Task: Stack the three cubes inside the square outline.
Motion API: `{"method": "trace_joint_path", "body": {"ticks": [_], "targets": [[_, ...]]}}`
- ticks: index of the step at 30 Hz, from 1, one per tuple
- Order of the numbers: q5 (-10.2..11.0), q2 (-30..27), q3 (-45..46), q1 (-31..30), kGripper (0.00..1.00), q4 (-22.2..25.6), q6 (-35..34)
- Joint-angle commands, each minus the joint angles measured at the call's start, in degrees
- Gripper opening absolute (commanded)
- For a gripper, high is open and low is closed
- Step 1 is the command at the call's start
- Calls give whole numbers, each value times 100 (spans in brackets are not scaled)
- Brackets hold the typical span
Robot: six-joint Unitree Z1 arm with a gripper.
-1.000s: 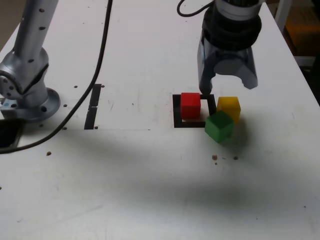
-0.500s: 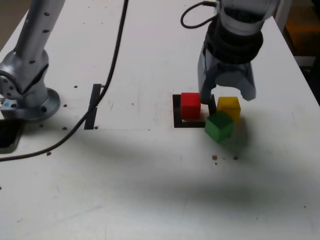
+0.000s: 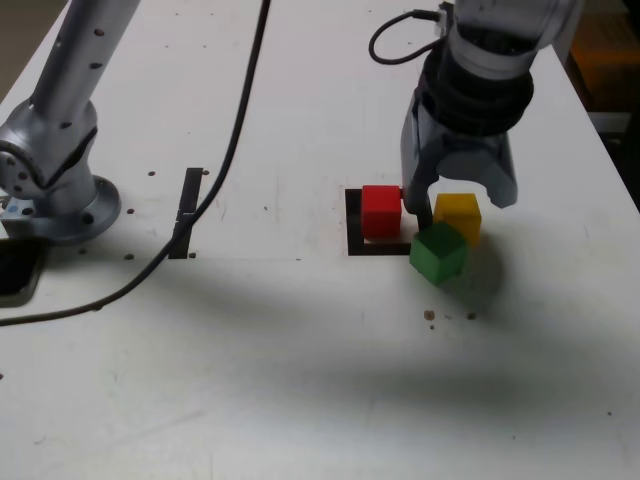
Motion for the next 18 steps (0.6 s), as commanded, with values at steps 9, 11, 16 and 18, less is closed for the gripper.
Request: {"method": "trace_joint_path", "body": {"ticks": [9, 11, 16, 18], "targets": [[-21, 215, -158, 7, 74, 0, 20], [-30, 262, -177, 7, 74, -5, 26], [-54, 368, -227, 7, 74, -18, 30], [-57, 393, -239, 7, 74, -21, 30]]}}
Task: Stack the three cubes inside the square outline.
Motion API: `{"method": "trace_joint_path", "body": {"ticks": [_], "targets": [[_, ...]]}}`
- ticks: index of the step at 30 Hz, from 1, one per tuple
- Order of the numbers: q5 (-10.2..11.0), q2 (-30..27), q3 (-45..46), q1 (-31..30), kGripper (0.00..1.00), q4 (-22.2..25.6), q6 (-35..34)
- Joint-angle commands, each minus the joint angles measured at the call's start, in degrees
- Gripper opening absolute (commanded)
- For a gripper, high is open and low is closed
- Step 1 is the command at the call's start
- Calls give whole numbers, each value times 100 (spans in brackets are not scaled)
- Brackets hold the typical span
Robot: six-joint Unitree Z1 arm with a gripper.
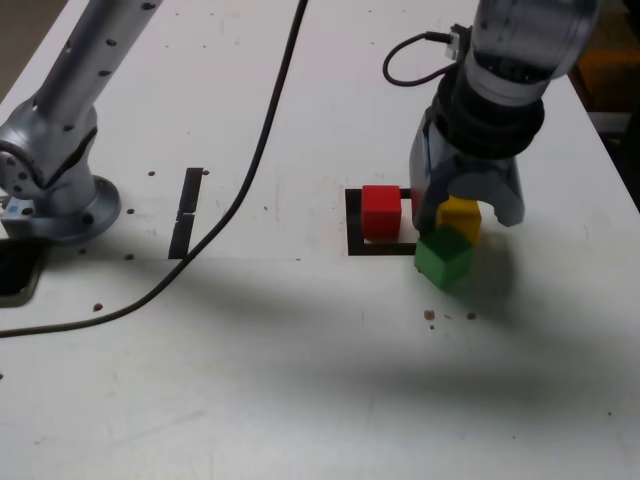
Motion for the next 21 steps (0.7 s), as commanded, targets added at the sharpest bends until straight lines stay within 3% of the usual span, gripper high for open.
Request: {"method": "trace_joint_path", "body": {"ticks": [1, 11, 21], "targets": [[-4, 44, -19, 7, 74, -3, 8], [18, 160, -52, 7, 67, -61, 29], [200, 183, -87, 7, 43, -198, 57]]}}
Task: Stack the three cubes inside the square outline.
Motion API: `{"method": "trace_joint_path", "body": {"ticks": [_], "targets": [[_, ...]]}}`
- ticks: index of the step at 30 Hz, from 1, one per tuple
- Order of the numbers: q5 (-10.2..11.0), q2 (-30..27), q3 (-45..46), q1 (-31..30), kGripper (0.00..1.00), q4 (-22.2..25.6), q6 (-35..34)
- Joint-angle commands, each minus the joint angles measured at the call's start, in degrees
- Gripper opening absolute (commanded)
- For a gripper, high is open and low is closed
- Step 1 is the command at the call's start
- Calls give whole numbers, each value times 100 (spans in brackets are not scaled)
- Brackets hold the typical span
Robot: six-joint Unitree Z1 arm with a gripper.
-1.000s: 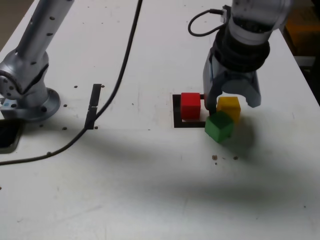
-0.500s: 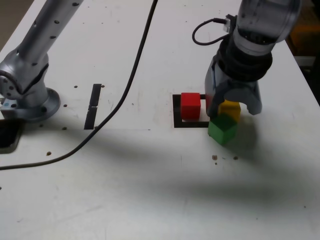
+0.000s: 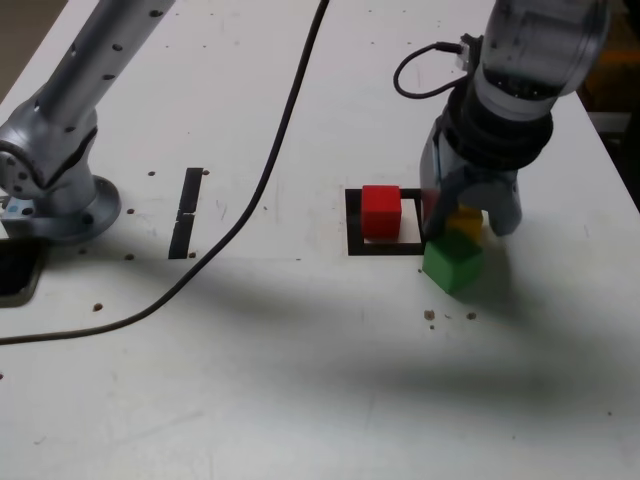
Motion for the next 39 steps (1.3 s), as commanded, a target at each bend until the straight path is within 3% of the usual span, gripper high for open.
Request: {"method": "trace_joint_path", "body": {"ticks": [1, 12, 21, 27, 39], "targets": [[25, 16, -29, 7, 41, -30, 27], [114, 6, -118, 7, 20, -152, 96], [165, -80, -176, 7, 19, -84, 100], [342, -585, -302, 7, 19, 325, 100], [418, -1255, -462, -16, 19, 1015, 162]]}}
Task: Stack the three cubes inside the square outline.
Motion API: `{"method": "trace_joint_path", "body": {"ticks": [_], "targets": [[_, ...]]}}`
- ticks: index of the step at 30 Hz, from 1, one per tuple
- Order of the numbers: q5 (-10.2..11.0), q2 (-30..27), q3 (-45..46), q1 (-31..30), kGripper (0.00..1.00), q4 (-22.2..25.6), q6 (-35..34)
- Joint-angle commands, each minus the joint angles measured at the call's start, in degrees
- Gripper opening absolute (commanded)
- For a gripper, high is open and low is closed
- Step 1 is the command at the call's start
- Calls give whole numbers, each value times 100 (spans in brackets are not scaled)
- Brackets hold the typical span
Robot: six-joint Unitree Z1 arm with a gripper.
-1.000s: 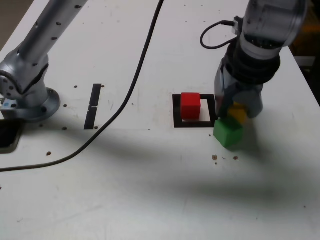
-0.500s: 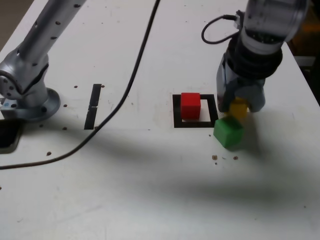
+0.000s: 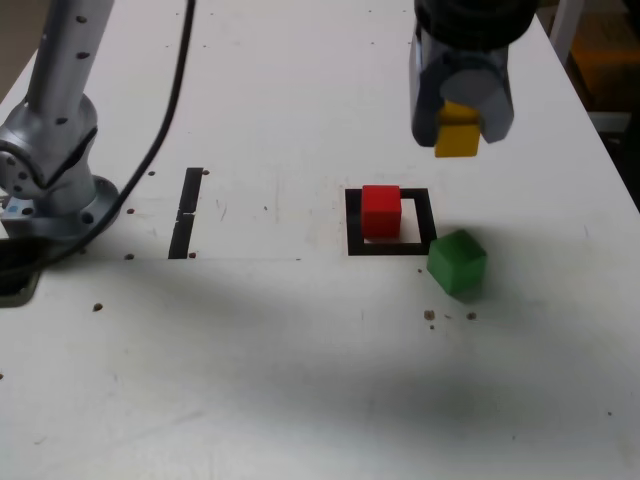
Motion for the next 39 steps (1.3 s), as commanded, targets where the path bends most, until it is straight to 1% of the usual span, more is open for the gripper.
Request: {"method": "trace_joint_path", "body": {"ticks": [1, 4, 8, 10, 13, 15, 21, 24, 28, 39], "targets": [[15, -154, 12, -17, 19, 67, 3], [11, -344, 204, -22, 19, 165, 1], [-27, -498, 456, -15, 19, 176, -7], [-80, -579, 615, 1, 19, 165, -17], [-232, -735, 976, 57, 19, 96, -51], [-326, -820, 1228, 105, 19, -26, -70], [-517, -917, 1831, 198, 19, -474, -66], [-659, -930, 2212, 248, 19, -802, -31], [-798, -922, 2447, 276, 19, -1092, 12], [-949, -913, 2494, 277, 19, -1243, 17]]}}
